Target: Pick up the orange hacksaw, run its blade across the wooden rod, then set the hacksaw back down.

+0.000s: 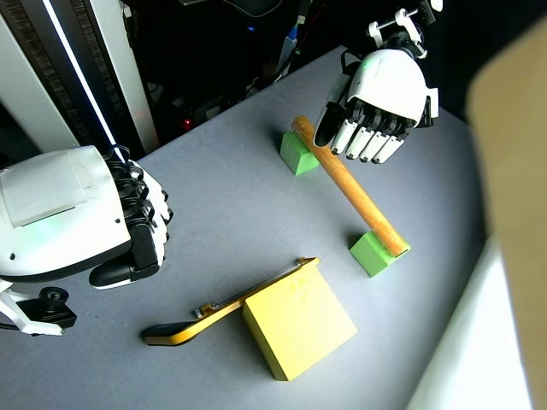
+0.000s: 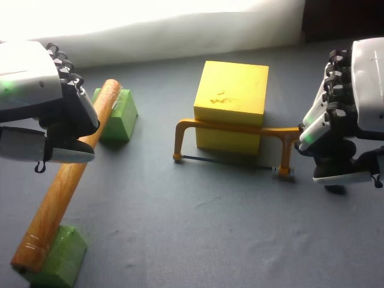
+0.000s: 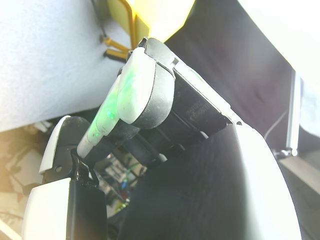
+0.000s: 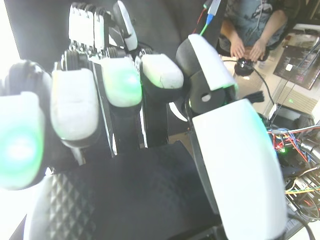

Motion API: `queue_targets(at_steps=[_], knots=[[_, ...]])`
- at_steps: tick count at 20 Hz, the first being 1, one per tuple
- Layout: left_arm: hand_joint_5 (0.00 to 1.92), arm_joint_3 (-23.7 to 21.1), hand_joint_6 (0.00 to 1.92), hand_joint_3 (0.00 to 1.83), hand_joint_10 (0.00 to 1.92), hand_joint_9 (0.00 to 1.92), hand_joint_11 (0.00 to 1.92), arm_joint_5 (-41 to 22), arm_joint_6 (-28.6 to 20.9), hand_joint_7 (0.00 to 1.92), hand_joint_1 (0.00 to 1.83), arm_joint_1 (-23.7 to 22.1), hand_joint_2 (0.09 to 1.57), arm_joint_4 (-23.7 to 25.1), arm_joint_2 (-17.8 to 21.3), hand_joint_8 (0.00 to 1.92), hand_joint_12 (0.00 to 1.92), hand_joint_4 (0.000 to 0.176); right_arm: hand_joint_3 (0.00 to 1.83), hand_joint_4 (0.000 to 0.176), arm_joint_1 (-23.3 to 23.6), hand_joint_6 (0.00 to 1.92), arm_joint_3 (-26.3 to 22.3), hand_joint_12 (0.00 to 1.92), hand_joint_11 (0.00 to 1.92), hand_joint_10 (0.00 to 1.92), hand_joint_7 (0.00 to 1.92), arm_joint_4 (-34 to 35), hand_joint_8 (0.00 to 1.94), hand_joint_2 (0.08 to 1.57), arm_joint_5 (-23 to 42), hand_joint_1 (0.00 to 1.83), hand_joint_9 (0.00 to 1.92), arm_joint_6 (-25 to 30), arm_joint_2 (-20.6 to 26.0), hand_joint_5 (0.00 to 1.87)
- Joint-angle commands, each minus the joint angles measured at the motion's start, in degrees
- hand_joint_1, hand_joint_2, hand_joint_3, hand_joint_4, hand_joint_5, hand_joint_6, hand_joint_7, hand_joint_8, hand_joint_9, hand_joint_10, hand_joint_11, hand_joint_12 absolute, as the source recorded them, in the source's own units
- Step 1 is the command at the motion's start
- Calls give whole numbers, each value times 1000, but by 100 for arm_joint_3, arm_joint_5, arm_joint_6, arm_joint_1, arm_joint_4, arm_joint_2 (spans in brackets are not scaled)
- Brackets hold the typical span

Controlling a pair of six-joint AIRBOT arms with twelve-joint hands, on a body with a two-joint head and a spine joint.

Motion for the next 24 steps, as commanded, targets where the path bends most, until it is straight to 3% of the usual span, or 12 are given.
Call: queue_targets(at_steps=[1, 2, 6, 8, 11, 13, 16, 18, 20, 24], knots=[[24, 18, 14, 224, 22, 30, 0, -434, 5, 17, 8, -39, 1172, -381, 28, 7, 229, 0, 109, 0, 91, 46, 1, 527, 0, 72, 55, 439, 49, 1100, 331, 28, 68, 15, 26, 28], [13, 28, 3, 21, 6, 41, 0, -434, 5, 5, 3, -39, 1252, -380, 20, 1, 233, 0, 22, 0, 104, 11, 1, 484, 0, 22, 74, 439, 10, 1137, 321, 26, 82, 15, 22, 56], [38, 115, 3, 0, 4, 30, 0, -431, 4, 39, 19, -84, 1222, -381, 3, 7, 136, 0, 3, 0, 119, 2, 0, 420, 0, 1, 61, 439, 2, 1134, 318, 78, 62, 19, 10, 53], [44, 132, 2, 0, 2, 26, 0, -416, -53, 32, 0, -104, 1206, -382, 18, 2, 157, 0, 0, 0, 145, 1, -1, 405, 0, 3, 67, 544, 2, 1118, 204, 76, 73, 443, 14, 58], [2, 174, 0, 0, 0, 0, 0, -415, -57, 0, 6, -104, 1199, -383, 34, 0, 11, 0, 0, 0, 149, 2, -33, 398, 0, 2, 71, 1385, 2, 1104, -145, 97, 73, 724, 83, 61], [0, 186, 0, 0, 4, 10, 19, -410, -57, 0, 13, -83, 1200, -383, 80, 0, 9, 0, 0, 0, 152, 1, -117, 433, 0, 1, 61, 2135, 0, 1093, -726, 135, 75, 1026, 207, 61], [0, 167, 0, 3, 2, 9, 10, -407, -90, 0, 0, -84, 1209, -360, 119, 0, 6, 0, 0, 0, 123, 3, -157, 469, 0, 3, 75, 2711, 3, 1082, -1051, 145, 86, 1084, 412, 64], [0, 230, 0, 7, 4, 13, 15, -449, -215, 3, 0, -124, 1221, -281, 87, 1, 9, 0, 0, 0, -177, 7, -128, 529, 0, 6, 93, 3200, 6, 1066, -1114, 178, 101, 1276, 585, 87], [0, 344, 0, 7, 2, 7, 8, -487, -311, 0, 0, -152, 1224, -54, 62, 0, 6, 0, 0, 0, -593, 3, -118, 592, 0, 6, 95, 3575, 3, 1054, -1132, 243, 111, 1829, 702, 87], [3, 491, 1, 5, 10, 31, 27, -508, -383, 18, 0, -107, 1225, 77, 63, 6, 16, 0, 0, 0, -1171, 1, -183, 603, 0, 0, 81, 3390, 0, 1043, -1103, 419, 103, 3028, 982, 77]])
